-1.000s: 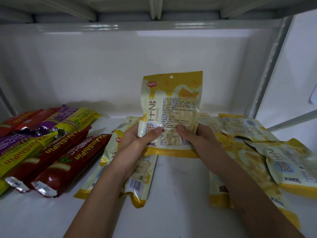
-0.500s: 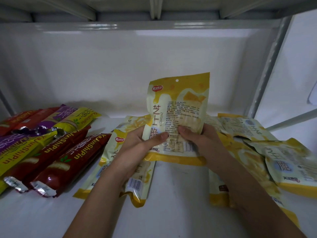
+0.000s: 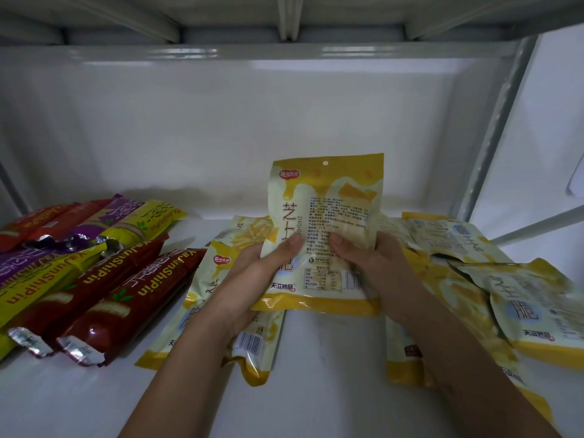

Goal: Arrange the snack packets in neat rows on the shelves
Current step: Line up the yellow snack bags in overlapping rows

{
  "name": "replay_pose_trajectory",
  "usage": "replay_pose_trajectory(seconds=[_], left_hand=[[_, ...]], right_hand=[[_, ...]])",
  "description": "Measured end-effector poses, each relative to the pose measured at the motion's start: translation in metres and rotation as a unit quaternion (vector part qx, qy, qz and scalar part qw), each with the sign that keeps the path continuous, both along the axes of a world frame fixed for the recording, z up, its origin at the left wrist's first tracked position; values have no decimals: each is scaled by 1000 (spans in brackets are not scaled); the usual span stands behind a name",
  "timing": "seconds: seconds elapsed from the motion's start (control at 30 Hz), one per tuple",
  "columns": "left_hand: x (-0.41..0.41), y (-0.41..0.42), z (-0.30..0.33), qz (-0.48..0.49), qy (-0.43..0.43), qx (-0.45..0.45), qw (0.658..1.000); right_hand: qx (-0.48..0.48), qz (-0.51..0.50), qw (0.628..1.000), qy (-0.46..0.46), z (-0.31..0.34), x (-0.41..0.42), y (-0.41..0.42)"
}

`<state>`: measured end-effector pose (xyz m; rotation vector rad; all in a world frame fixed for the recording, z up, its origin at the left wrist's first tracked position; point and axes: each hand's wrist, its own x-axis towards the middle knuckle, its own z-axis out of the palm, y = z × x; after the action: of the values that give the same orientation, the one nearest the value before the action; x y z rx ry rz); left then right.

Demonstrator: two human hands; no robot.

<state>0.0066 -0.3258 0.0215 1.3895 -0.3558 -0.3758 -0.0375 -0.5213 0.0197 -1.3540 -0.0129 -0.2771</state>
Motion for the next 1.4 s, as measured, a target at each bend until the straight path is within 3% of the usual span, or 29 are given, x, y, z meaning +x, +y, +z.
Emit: replay_pose_trajectory(seconds=[0.5,0.73,1.03,1.17,1.4], left_hand=[[-1,0,1,24,-4,-42,999],[-3,0,3,33,-32,-25,999],[4,-3,-4,78,-48,-28,995],[4,-4,-5,94,-53,-27,994],[1,-2,-3,113,-88,-63,988]], right_hand=[[-26,-26,999,-34,1,-2,1],[26,-42,998,-49,1,1,3],[53,-62,997,-11,0,4,1],[20,-102,994,-17,-4,7,1],[66,-52,996,-8,1,2,2]])
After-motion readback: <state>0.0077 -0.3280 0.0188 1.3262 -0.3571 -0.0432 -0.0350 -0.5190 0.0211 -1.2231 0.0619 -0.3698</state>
